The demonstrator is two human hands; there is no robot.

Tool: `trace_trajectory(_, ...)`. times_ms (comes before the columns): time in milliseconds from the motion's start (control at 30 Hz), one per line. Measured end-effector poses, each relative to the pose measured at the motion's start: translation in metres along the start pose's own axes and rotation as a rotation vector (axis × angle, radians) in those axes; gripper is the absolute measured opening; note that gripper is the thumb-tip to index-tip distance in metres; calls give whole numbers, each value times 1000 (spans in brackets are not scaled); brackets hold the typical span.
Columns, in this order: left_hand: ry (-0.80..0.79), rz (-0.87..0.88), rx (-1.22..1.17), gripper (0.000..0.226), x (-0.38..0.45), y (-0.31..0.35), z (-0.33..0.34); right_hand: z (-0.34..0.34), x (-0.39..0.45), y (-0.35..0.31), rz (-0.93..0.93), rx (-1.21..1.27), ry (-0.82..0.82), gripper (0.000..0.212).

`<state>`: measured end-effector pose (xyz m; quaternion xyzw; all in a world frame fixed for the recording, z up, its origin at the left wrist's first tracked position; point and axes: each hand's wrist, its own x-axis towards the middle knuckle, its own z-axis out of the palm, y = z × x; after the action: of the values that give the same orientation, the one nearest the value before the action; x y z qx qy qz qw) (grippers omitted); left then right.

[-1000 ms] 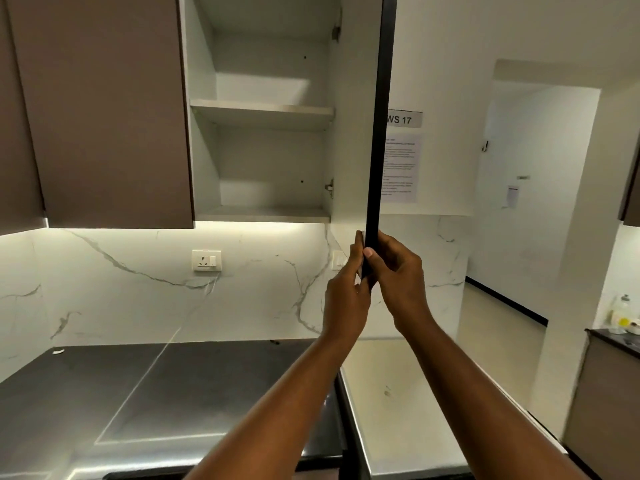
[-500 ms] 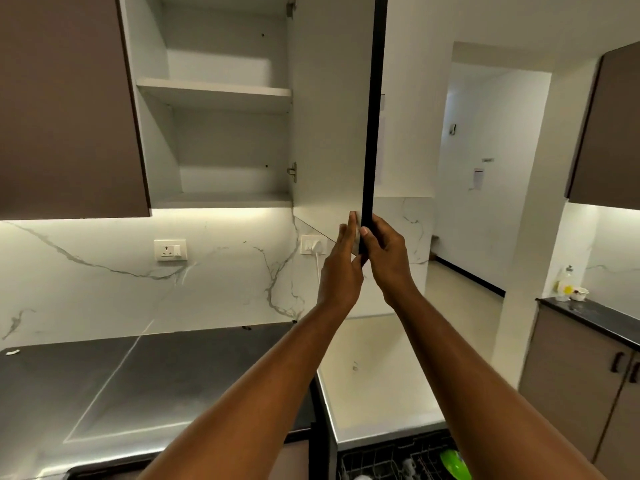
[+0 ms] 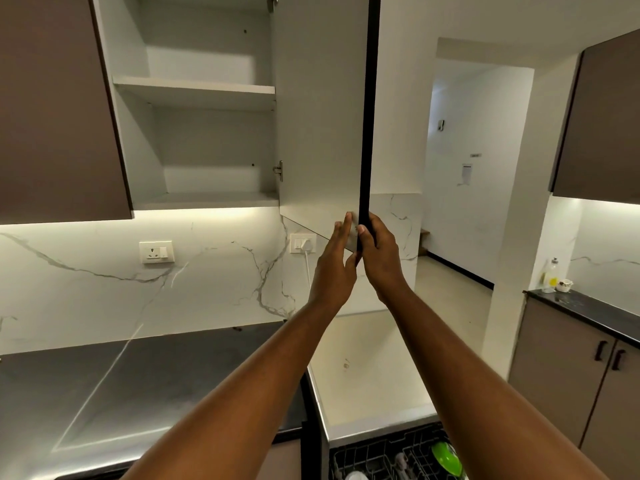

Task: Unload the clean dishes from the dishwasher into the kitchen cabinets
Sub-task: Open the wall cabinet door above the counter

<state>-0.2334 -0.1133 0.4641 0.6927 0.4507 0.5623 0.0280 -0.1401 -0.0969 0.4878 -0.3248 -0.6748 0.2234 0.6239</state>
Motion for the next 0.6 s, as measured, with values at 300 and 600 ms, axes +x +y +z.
trace_trajectory(300,-18,11,7,74,4,-1,4,-6,2,5,26,20,-2,39)
trace_trajectory(600,-30,-68,-4,59,-1,1,-16,-19,6,7,25,33,66,41)
